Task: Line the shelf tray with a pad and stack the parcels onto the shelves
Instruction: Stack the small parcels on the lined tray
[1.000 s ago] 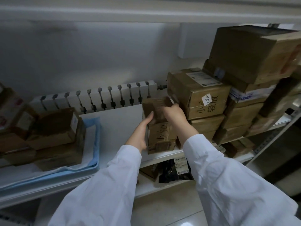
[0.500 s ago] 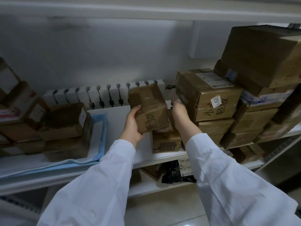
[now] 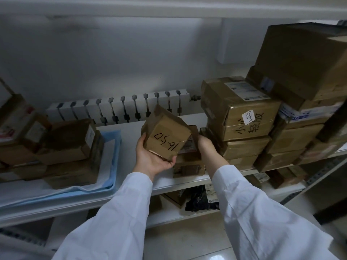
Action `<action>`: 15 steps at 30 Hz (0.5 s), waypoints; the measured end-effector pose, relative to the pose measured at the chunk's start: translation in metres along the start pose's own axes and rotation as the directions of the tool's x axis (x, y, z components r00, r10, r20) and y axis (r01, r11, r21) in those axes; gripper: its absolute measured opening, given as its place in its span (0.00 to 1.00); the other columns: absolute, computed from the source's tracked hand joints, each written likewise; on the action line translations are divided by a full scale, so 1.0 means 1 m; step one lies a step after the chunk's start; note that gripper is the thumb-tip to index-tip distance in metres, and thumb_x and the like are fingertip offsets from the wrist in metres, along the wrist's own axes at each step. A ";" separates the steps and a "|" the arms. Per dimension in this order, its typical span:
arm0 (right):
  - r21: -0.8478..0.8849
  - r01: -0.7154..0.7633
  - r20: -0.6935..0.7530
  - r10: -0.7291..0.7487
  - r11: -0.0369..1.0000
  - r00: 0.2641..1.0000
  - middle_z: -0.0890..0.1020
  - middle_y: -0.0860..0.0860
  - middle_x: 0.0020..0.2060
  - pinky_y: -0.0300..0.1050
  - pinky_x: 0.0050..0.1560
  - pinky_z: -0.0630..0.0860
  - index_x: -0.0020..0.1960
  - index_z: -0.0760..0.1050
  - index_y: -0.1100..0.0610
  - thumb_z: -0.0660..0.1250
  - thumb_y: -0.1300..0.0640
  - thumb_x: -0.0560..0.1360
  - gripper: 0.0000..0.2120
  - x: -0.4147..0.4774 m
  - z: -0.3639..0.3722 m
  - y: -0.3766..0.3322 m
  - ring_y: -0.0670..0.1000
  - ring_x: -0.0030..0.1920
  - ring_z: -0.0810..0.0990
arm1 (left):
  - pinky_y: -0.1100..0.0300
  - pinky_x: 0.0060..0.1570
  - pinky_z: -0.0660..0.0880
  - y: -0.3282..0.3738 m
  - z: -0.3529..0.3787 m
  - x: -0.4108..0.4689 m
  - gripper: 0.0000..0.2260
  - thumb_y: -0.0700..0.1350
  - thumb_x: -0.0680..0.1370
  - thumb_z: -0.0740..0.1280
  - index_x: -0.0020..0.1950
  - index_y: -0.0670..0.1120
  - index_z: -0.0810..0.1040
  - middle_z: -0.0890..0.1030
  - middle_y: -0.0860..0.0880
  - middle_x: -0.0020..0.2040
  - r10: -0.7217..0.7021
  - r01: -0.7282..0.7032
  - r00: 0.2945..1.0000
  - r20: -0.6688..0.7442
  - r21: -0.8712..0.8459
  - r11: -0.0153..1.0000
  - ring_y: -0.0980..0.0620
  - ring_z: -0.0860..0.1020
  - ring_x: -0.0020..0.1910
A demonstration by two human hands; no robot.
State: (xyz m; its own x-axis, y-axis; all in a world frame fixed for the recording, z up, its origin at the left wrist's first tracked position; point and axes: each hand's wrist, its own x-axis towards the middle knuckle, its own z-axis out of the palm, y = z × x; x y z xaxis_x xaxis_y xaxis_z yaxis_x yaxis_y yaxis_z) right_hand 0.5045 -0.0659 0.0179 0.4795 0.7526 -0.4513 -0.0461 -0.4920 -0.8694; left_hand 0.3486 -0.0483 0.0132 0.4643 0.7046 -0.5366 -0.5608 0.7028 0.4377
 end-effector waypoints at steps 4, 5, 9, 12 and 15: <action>-0.047 -0.066 -0.003 0.066 0.997 0.998 0.76 0.59 0.62 0.49 0.62 0.72 0.52 0.71 0.56 0.58 0.53 0.79 0.07 0.004 -0.001 0.001 0.59 0.62 0.75 | 0.52 0.50 0.70 0.006 -0.010 -0.001 0.29 0.68 0.70 0.58 0.61 0.49 0.76 0.75 0.39 0.62 0.005 -0.003 0.999 0.039 -0.062 0.998 0.37 0.72 0.58; -0.076 -0.091 -0.015 0.090 0.993 0.996 0.77 0.58 0.61 0.50 0.64 0.72 0.56 0.72 0.57 0.60 0.51 0.77 0.12 0.005 0.000 0.001 0.59 0.61 0.75 | 0.52 0.51 0.70 0.007 -0.012 -0.001 0.29 0.67 0.70 0.58 0.60 0.49 0.77 0.75 0.39 0.62 0.011 -0.008 0.999 0.047 -0.072 0.997 0.37 0.72 0.57; -0.050 0.009 0.077 -0.005 0.999 0.997 0.75 0.57 0.62 0.54 0.67 0.68 0.69 0.66 0.56 0.66 0.51 0.75 0.24 0.006 0.008 -0.005 0.59 0.63 0.73 | 0.51 0.59 0.66 0.012 -0.017 -0.003 0.28 0.68 0.70 0.57 0.57 0.49 0.78 0.75 0.39 0.61 0.054 -0.048 0.997 0.052 -0.109 0.993 0.37 0.72 0.56; -0.071 0.075 0.173 -0.062 0.995 0.983 0.73 0.57 0.63 0.54 0.67 0.69 0.70 0.63 0.55 0.67 0.55 0.75 0.25 0.005 0.009 -0.005 0.59 0.63 0.72 | 0.51 0.54 0.68 0.017 -0.022 -0.006 0.29 0.68 0.70 0.56 0.57 0.49 0.78 0.76 0.39 0.60 0.073 -0.066 0.996 0.051 -0.127 0.990 0.37 0.71 0.57; -0.018 0.033 0.226 -0.028 0.999 0.974 0.73 0.56 0.61 0.54 0.55 0.76 0.68 0.62 0.49 0.68 0.56 0.74 0.26 0.001 0.007 -0.005 0.59 0.58 0.75 | 0.51 0.52 0.69 0.025 -0.027 -0.008 0.29 0.68 0.70 0.57 0.61 0.49 0.77 0.75 0.39 0.62 0.104 -0.095 0.993 0.057 -0.137 0.986 0.37 0.71 0.58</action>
State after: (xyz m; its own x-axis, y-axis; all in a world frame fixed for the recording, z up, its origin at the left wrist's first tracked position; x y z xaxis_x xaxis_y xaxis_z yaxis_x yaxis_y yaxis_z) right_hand 0.4994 -0.0601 0.0205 0.2703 0.8455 -0.4604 -0.0139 -0.4747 -0.8800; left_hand 0.3121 -0.0394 0.0089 0.4421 0.7782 -0.4461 -0.6911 0.6125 0.3836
